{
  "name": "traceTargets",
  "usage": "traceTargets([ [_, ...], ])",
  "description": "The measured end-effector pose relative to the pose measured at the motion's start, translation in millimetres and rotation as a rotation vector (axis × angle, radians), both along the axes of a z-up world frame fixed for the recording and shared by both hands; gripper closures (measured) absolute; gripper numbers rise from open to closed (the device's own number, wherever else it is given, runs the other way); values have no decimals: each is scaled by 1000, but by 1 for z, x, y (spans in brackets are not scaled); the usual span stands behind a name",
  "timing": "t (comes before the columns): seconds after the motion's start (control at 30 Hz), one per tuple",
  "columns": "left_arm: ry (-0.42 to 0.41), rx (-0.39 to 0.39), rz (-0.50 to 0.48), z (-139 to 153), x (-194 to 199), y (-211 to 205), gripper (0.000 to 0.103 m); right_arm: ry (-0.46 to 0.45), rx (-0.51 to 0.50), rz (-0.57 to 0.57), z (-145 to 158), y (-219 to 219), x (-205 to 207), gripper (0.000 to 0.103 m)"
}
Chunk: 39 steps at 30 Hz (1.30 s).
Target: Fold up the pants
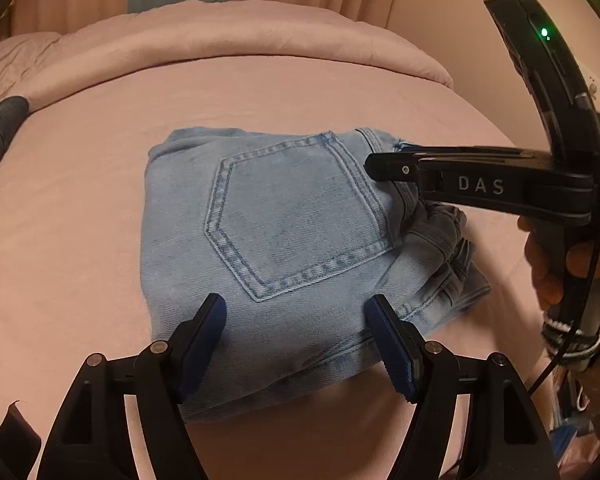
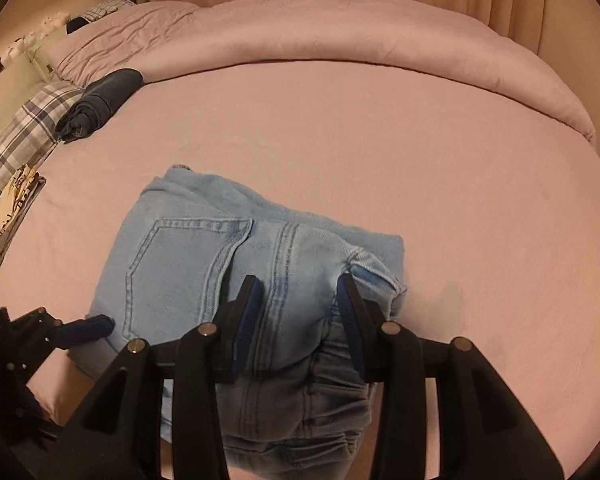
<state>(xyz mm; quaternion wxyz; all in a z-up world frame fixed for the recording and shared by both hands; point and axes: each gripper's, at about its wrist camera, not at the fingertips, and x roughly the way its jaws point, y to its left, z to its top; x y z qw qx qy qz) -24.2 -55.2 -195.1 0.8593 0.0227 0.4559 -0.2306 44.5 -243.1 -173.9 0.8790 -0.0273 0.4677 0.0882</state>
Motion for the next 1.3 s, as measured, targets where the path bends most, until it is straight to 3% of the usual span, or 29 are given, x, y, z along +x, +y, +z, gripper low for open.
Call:
traceTargets([
  [0.1,-4,-17,4,6,-3,4,30,21,-23,6,9,6,1,60],
  [0.23,-33,-61,27,11,-10,18,30,8,38,90,32,27,10,58],
  [0.37,-24,-95,55,6,-9,31,30,25,69,163,37,60,34,58],
  [0.53,-53,-48,20,-3,-16,24,30,111,51,261,10,120,73,60],
  [0.63,-67,-43,10,-6,-18,23,30,174,-11,300,-14,149,89,69],
  [0.7,-65,-57,6,-6,-19,25,30,193,-64,291,-26,159,100,68],
  [0.87,-62,-80,-4,-5,-25,34,30,273,-40,368,-34,169,124,60],
  [0.93,-61,-91,-7,-5,-26,37,30,322,-36,397,-38,168,127,63],
  [1.0,-60,-99,-10,-5,-26,39,31,337,-22,429,-34,168,122,82],
  [1.17,-69,-73,-18,-7,-25,38,31,294,-85,452,-38,179,116,85],
  [1.3,-57,-77,-22,-5,-26,38,31,306,12,376,-46,169,125,85],
])
